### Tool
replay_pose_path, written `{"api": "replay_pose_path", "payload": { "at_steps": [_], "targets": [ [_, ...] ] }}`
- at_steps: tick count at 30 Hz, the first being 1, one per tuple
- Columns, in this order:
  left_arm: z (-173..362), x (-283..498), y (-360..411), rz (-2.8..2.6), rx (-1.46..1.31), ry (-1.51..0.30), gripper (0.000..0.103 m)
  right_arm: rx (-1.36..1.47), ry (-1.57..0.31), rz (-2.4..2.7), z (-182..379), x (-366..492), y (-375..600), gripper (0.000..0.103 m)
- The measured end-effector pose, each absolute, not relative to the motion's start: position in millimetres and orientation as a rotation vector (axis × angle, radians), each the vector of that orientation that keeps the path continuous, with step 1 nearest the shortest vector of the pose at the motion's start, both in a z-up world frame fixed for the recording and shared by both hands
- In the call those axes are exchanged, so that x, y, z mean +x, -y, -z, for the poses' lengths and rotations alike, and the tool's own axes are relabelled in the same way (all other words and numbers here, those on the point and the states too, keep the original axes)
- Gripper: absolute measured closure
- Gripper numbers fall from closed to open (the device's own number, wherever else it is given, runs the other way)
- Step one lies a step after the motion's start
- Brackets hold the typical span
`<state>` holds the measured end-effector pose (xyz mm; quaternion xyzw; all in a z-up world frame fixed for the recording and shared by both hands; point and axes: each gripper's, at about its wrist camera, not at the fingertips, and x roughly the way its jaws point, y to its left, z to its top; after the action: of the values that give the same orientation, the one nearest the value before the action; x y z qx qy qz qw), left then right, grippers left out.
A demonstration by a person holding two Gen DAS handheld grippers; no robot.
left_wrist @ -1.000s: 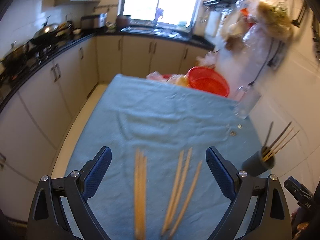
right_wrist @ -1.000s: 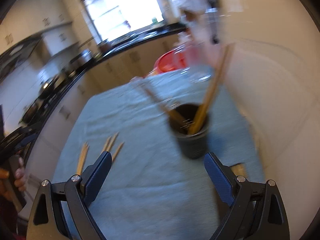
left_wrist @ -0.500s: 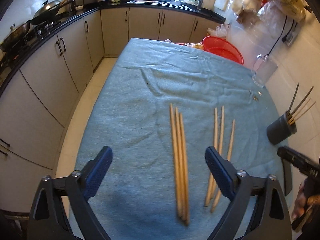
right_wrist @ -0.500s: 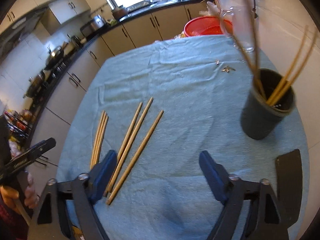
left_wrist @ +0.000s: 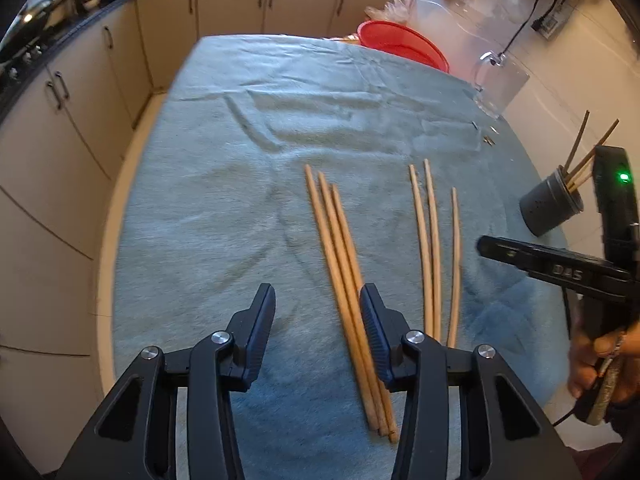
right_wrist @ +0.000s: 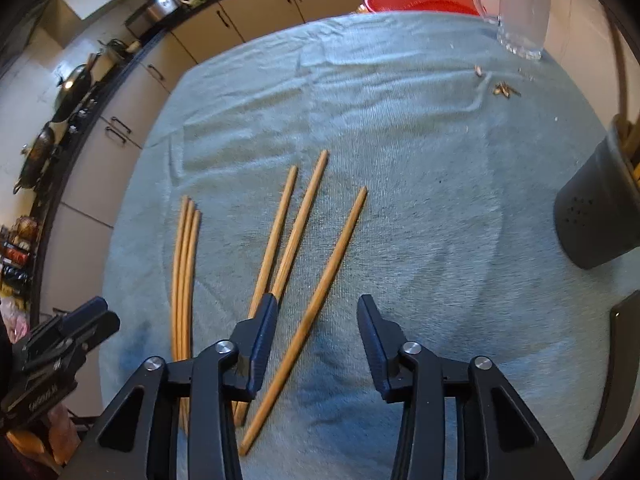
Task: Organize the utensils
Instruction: 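Lower the open left tool onto a wooden chopstick while the right tool lowers onto another, then close the left tool on its chopstick while the right tool closes on its chopstick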
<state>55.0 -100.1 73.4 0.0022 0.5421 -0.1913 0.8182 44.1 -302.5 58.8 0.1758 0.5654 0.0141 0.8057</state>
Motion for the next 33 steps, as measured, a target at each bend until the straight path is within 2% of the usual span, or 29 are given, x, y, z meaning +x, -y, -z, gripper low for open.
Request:
{"api": "replay_pose_path", "payload": {
  "at_steps": [3, 5, 14, 19, 22, 25, 33],
  "targets": [
    [-64.6, 64.0, 104.9, 0.43, 0.009, -1.185, 0.074, 0.375, -1.242, 0.005, -50.3, 53.3, 300.4, 0.066],
    [-59.4, 69.0, 107.0, 0.432, 0.008, -1.202, 0.077, 0.381, -1.258, 0.034, -44.9, 57.4, 301.3, 0.066],
    [-53.3, 83.0, 113.2, 0.458, 0.008, -1.224, 0.078, 0.352, -1.298, 0.048, -29.6, 67.5, 294.9, 0.076],
    [-49.9, 90.4, 116.6, 0.461, 0.003, -1.239, 0.078, 0.28, -1.3, 0.045, -29.3, 67.8, 293.1, 0.092],
    [-47.0, 95.1, 122.5, 0.463, 0.02, -1.244, 0.079, 0.278, -1.296, 0.071, -30.3, 63.3, 302.2, 0.094],
    [-41.7, 100.5, 127.8, 0.459, 0.036, -1.256, 0.086, 0.303, -1.297, 0.075, -30.6, 56.8, 311.1, 0.094],
    [-26.2, 117.4, 130.5, 0.405, 0.053, -1.294, 0.09, 0.331, -1.297, 0.064, -28.3, 47.7, 323.0, 0.094]
  ]
}}
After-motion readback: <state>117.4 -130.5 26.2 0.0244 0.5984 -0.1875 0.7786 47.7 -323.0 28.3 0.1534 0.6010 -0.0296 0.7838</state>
